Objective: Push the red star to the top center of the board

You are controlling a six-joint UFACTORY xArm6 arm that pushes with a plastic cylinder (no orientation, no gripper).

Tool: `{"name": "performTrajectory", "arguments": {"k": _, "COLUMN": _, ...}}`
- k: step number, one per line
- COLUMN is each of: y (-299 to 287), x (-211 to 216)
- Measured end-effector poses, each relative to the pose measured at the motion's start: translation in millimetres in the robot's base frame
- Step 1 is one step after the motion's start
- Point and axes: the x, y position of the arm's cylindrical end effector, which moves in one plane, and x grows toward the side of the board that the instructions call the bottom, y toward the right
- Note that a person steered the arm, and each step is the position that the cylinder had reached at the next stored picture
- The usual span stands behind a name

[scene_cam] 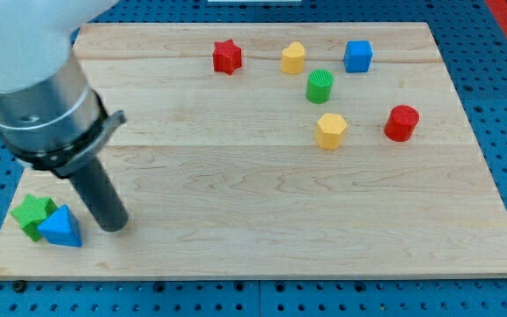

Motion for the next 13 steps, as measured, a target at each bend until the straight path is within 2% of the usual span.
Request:
{"name": "performTrajectory", "arguments": {"k": 3, "y": 31, "x": -9}}
{"name": "performTrajectory", "arguments": {"k": 4, "y": 35, "x": -35}}
{"name": "performTrajectory", "arguments": {"k": 8, "y": 94, "x": -197}}
{"name": "performTrajectory", "arguments": {"k": 13, "y": 110, "x": -292}}
